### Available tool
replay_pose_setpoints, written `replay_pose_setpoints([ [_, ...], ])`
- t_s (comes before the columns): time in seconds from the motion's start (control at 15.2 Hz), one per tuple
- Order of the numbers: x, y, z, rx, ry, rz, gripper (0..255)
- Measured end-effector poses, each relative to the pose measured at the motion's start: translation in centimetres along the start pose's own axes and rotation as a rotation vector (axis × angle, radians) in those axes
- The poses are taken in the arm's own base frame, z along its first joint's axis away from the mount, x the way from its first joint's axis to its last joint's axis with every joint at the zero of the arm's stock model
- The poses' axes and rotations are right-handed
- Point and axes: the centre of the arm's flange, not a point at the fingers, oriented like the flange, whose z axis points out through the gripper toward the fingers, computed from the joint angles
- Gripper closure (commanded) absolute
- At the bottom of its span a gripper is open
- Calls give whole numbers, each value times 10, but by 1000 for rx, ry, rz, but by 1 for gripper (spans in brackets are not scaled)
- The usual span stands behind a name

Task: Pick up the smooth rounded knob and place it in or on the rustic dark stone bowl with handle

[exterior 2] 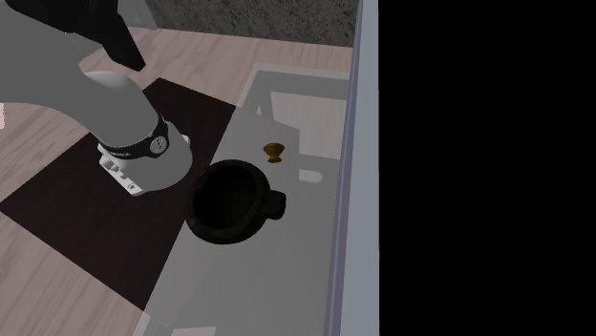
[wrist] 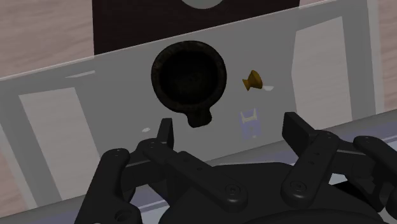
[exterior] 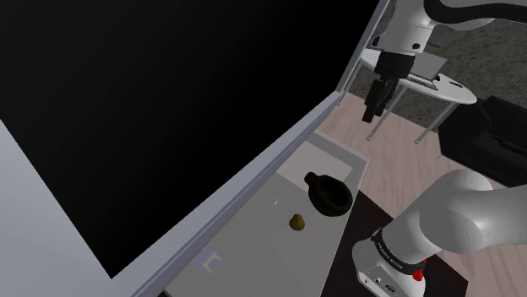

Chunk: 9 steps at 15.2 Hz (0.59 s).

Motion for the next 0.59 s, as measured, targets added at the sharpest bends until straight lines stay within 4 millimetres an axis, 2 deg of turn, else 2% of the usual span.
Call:
replay_pose_setpoints([
  [0.07,0,0,0,0,0,0,0],
  [0.2,6,-4,13,0,-3,-6,0],
  [0.59,24,-32,84,1,-13,-34,0],
])
